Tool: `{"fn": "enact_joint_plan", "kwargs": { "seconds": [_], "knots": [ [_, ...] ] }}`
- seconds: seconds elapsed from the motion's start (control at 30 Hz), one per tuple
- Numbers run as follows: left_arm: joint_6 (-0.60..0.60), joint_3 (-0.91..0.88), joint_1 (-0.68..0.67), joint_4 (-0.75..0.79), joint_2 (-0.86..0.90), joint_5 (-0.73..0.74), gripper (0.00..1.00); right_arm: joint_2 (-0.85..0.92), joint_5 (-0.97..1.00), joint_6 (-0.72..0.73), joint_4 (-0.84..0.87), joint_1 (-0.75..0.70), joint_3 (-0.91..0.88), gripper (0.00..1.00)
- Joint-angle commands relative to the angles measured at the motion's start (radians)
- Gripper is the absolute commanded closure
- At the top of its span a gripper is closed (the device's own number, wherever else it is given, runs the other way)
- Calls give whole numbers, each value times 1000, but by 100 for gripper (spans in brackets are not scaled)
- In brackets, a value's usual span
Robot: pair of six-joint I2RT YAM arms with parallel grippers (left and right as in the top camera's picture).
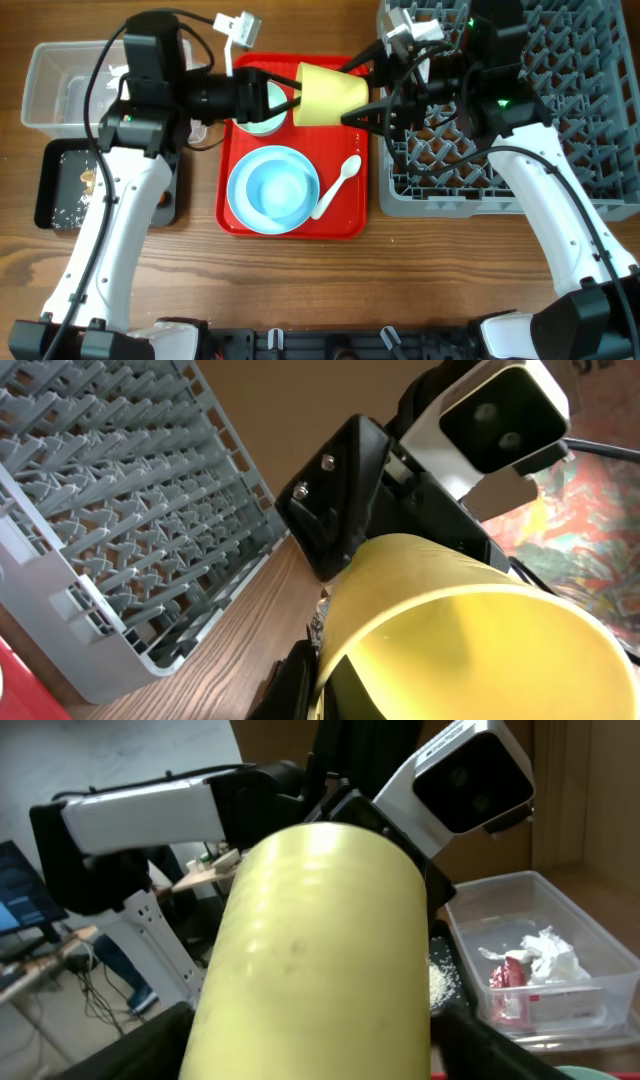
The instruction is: Sort waste into correct bins and load items into the dishwasher rack
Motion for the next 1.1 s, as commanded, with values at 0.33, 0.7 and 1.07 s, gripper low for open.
{"fn": "enact_joint_plan", "kwargs": {
  "seconds": [0.33, 0.7, 1.07],
  "knots": [
    [9, 5, -6, 3, 12, -32, 47, 3, -19, 7, -10, -27, 10, 44],
    [9, 5, -6, -157, 13, -452, 34, -100, 882, 152, -647, -287, 19, 43],
    [8, 5, -8, -374, 75, -843, 31, -122, 1431, 214, -1224, -286, 42, 42]
  ]
}}
